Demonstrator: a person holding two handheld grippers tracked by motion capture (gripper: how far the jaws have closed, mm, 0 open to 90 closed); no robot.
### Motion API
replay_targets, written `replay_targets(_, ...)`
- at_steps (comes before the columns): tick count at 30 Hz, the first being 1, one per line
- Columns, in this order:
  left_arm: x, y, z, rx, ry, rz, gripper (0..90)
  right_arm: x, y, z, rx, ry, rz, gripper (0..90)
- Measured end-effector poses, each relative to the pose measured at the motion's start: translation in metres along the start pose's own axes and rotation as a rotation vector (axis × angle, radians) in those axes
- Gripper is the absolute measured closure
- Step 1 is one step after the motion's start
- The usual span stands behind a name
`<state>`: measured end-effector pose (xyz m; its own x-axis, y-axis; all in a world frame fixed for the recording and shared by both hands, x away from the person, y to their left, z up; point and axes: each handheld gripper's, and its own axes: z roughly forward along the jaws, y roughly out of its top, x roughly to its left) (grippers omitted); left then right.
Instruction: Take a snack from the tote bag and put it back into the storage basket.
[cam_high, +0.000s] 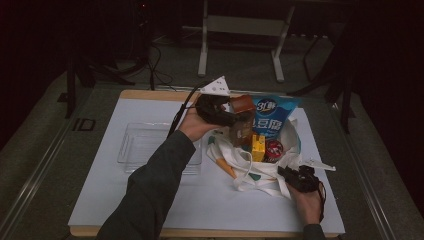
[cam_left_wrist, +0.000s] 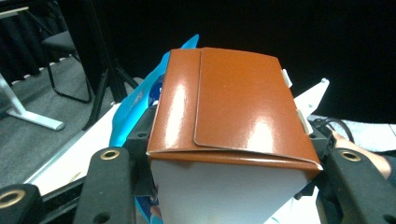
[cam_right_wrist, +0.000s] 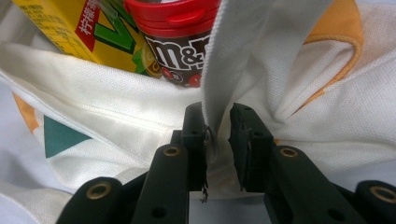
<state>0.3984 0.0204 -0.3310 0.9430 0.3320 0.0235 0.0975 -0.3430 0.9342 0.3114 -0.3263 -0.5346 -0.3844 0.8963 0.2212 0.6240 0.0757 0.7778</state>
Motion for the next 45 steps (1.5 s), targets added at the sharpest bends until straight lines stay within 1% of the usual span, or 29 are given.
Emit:
replay_targets(2, 0.000, 0.001, -0.003, 0.012, 0.010, 0.008, 43.1, 0.000, 0.000, 0.000, 0.000, 0.001, 0.000, 75.7)
replay_targets(4, 0.000, 0.002, -0.006, 0.015, 0.009, 0.012, 43.1, -0.001, 0.000, 0.000, 0.000, 0.003, 0.000, 75.7)
replay_targets(12, -0.001, 0.003, -0.020, 0.006, 0.016, 0.016, 43.1, -0.001, -0.001, 0.000, -0.004, 0.008, 0.007, 75.7)
replay_targets(15, -0.001, 0.002, -0.025, 0.000, 0.014, 0.009, 43.1, -0.002, -0.001, 0.000, -0.004, 0.011, 0.009, 75.7)
replay_targets(21, -0.002, 0.002, -0.036, 0.005, 0.016, 0.020, 43.0, -0.002, -0.001, 0.000, -0.004, 0.012, 0.011, 75.7)
replay_targets(25, -0.001, 0.000, -0.044, 0.003, 0.027, 0.022, 43.1, -0.002, -0.001, 0.000, -0.004, 0.014, 0.012, 75.7)
replay_targets(30, 0.002, -0.003, -0.053, 0.001, 0.033, 0.011, 43.1, -0.003, -0.001, 0.000, -0.009, 0.018, 0.013, 75.6)
replay_targets(33, 0.004, -0.007, -0.058, -0.007, 0.023, -0.002, 43.1, -0.003, -0.002, 0.000, -0.010, 0.020, 0.018, 75.6)
replay_targets(36, 0.006, -0.009, -0.064, -0.007, 0.024, -0.003, 43.0, -0.003, -0.002, 0.000, -0.010, 0.019, 0.018, 75.6)
replay_targets(38, 0.006, -0.010, -0.068, -0.002, 0.022, 0.004, 43.0, -0.003, -0.002, 0.000, -0.011, 0.019, 0.019, 75.6)
replay_targets(41, 0.006, -0.011, -0.072, 0.013, 0.030, 0.019, 43.0, -0.003, -0.002, 0.000, -0.011, 0.017, 0.020, 75.7)
replay_targets(45, 0.007, -0.015, -0.078, 0.026, 0.036, 0.016, 43.0, -0.003, -0.002, 0.000, -0.009, 0.015, 0.020, 75.7)
